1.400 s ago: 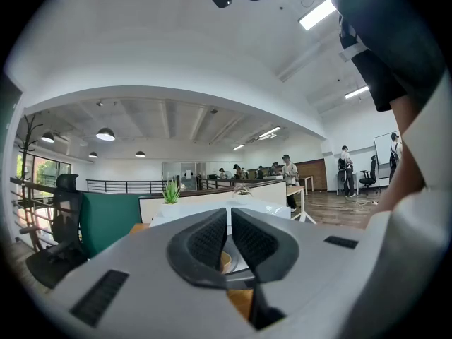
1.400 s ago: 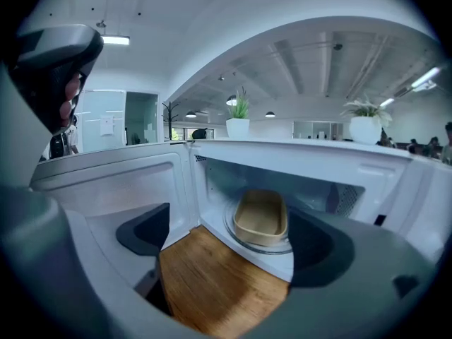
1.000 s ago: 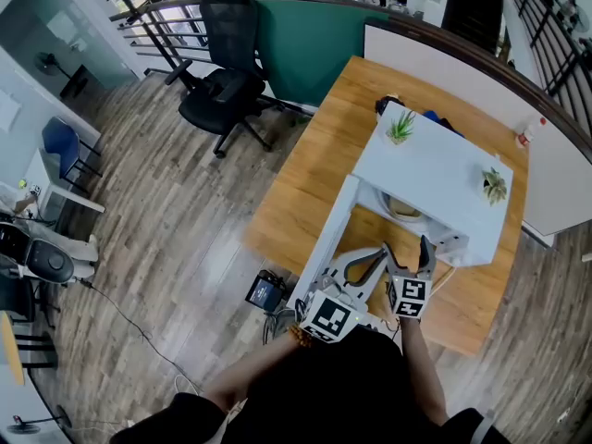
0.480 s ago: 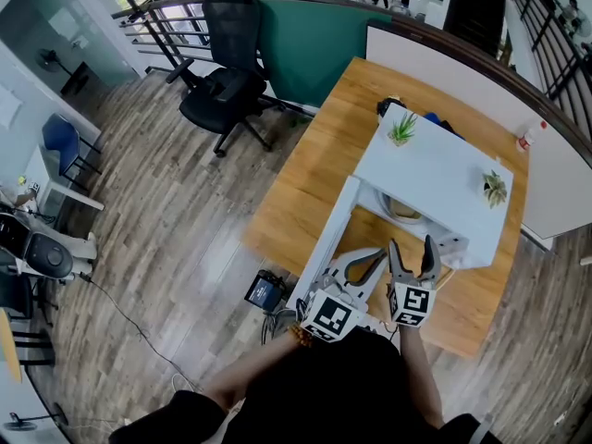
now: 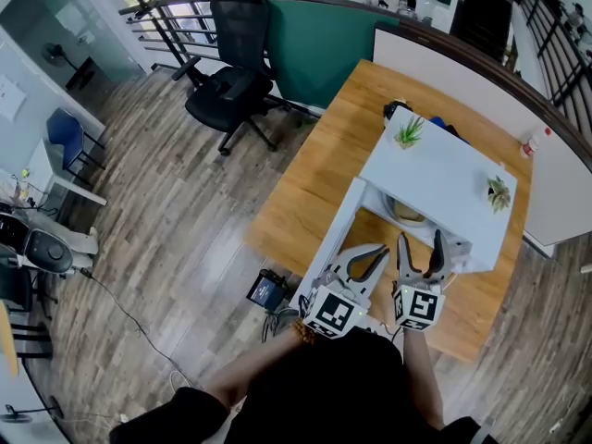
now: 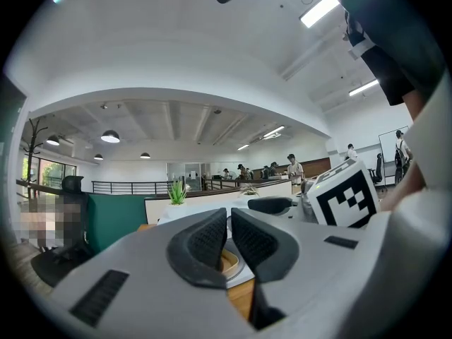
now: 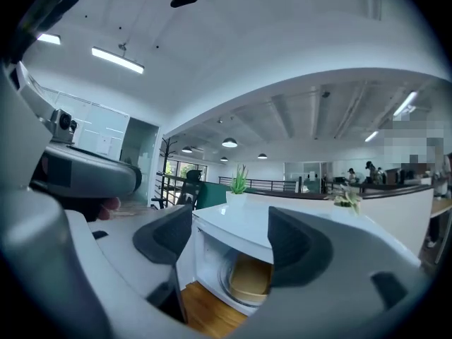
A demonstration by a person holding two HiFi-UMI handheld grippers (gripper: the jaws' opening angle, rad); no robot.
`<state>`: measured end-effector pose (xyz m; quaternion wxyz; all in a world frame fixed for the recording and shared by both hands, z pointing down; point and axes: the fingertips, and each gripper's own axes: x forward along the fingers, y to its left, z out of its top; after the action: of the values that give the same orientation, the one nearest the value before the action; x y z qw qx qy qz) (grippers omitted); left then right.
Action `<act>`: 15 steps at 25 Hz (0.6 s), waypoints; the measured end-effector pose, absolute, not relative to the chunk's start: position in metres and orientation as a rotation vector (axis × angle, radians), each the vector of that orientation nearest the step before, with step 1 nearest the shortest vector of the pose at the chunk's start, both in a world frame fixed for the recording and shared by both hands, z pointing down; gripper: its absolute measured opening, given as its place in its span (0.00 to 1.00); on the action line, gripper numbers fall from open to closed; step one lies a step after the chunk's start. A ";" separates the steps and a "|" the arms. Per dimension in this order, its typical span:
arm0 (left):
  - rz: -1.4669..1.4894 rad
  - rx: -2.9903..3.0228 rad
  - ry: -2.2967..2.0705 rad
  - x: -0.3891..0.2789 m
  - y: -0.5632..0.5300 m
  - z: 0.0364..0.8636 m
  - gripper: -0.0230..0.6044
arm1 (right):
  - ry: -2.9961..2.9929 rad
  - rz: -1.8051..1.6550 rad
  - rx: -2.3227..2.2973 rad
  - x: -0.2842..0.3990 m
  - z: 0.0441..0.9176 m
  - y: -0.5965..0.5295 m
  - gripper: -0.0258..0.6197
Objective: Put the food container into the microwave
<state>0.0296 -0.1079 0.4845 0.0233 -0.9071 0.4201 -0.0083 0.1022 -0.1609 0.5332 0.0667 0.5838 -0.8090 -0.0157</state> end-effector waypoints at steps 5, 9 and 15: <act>-0.010 -2.791 1.308 0.027 -0.112 0.480 0.10 | -2.477 -0.120 1.768 0.098 0.513 -0.161 0.55; 0.002 -2.780 1.312 0.026 -0.116 0.475 0.10 | -2.498 -0.161 1.772 0.096 0.499 -0.160 0.54; 0.035 -2.719 1.315 0.027 -0.124 0.461 0.10 | -2.505 -0.235 1.795 0.096 0.479 -0.156 0.50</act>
<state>0.0265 -0.1236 0.4614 0.0606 -0.8985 0.4347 0.0117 0.0964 -0.1560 0.4794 0.0253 0.5807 -0.8102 -0.0759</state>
